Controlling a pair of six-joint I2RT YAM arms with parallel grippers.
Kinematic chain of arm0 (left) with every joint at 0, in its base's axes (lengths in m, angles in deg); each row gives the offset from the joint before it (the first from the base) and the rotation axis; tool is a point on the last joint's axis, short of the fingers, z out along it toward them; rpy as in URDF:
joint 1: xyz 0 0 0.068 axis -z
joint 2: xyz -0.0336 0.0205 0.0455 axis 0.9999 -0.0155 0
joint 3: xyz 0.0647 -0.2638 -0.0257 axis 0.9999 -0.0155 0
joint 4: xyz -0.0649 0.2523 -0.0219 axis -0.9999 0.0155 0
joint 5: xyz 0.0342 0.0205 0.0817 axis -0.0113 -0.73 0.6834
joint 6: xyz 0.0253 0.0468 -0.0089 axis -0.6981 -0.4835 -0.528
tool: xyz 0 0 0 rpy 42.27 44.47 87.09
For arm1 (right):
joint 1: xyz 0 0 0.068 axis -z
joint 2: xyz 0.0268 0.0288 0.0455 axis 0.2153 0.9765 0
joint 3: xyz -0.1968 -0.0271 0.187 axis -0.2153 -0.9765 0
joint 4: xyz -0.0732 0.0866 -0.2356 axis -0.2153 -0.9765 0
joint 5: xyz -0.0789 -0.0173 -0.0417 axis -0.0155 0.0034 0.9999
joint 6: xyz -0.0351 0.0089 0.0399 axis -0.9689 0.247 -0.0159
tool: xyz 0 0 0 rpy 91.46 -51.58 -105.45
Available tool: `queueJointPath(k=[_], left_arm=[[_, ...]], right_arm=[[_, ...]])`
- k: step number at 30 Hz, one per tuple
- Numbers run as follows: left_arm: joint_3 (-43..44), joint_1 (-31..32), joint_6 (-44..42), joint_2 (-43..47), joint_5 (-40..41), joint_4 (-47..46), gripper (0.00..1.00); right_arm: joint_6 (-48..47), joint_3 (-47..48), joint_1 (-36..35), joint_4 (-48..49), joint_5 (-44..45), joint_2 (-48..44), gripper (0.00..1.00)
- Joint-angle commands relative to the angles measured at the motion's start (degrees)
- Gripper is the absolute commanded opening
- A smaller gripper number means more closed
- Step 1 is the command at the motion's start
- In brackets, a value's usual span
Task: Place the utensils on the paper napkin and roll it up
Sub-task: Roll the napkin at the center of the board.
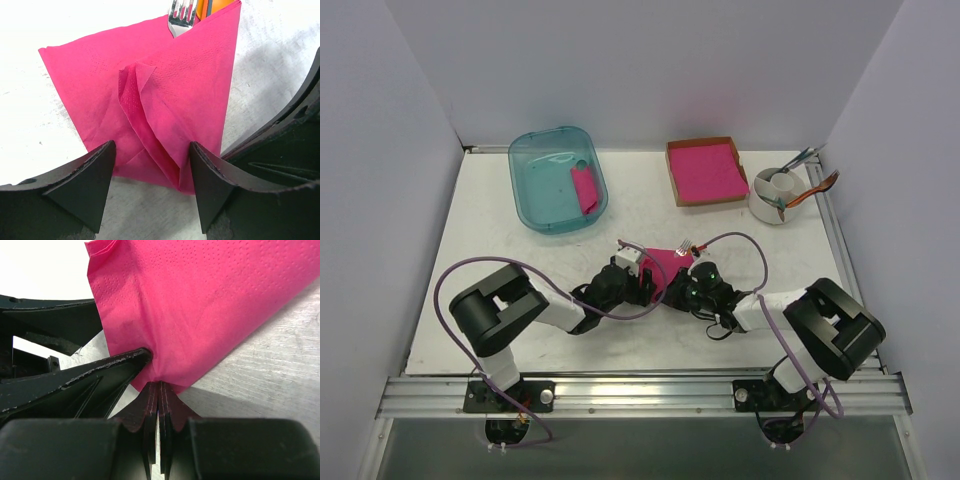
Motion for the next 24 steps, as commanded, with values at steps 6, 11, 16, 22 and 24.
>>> queueJointPath(k=[6,11,16,22,24], left_arm=[[0.0,-0.6,0.4,-3.3,-1.0,6.1,0.68],[0.0,-0.7,0.2,-2.5,-0.7,6.2,0.66],[0.0,-0.7,0.0,-2.0,-0.7,6.3,0.66],[-0.1,-0.6,-0.6,-1.9,-0.8,5.9,0.66],[-0.2,-0.6,-0.7,-1.8,-0.9,5.6,0.65]], right_arm=[[-1.1,0.3,-1.2,-3.6,-0.2,-3.4,0.0],[-2.9,2.5,-0.9,-7.8,1.9,-4.3,0.0],[-4.6,6.4,1.5,-12.1,2.6,-5.7,0.0],[-8.2,12.7,3.8,-19.3,3.1,-7.2,0.12],[-8.9,15.7,4.6,-22.0,3.1,-6.3,0.23]])
